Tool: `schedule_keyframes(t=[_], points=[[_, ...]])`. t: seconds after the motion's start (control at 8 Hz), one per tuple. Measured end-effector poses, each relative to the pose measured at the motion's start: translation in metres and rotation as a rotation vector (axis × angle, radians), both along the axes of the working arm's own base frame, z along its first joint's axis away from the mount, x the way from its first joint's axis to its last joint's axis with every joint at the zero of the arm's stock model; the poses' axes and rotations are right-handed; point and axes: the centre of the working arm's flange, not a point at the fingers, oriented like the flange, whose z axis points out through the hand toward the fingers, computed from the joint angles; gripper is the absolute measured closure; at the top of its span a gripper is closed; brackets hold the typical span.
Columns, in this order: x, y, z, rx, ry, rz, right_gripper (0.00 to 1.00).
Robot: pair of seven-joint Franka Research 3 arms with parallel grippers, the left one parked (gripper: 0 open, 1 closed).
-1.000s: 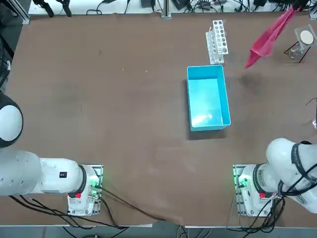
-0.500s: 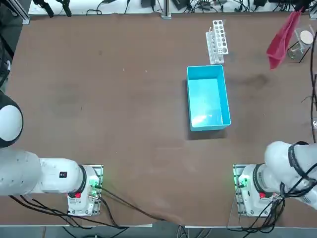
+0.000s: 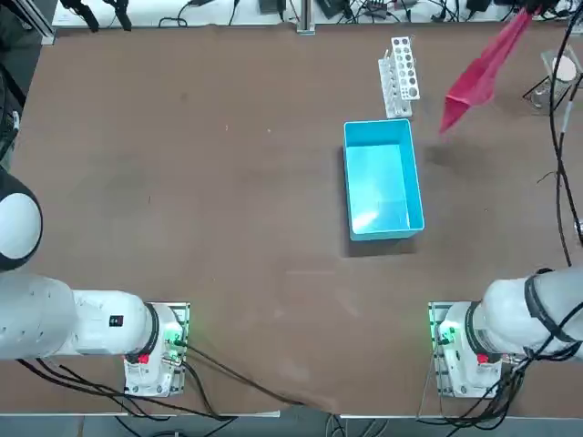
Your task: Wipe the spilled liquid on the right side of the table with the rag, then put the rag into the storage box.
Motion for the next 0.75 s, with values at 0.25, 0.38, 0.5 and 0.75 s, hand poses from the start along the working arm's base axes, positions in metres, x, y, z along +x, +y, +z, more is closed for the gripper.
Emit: schedule_keyframes(t=[0.25, 0.38, 0.5, 0.75], points=[[-0.017, 0.063, 0.009, 0.063, 0.012, 0.020, 0.98], [-0.025, 0.092, 0.009, 0.098, 0.030, 0.020, 0.98], [-0.031, 0.118, 0.006, 0.116, 0.049, 0.021, 0.98], [-0.045, 0.171, -0.013, 0.137, 0.118, 0.026, 0.98]])
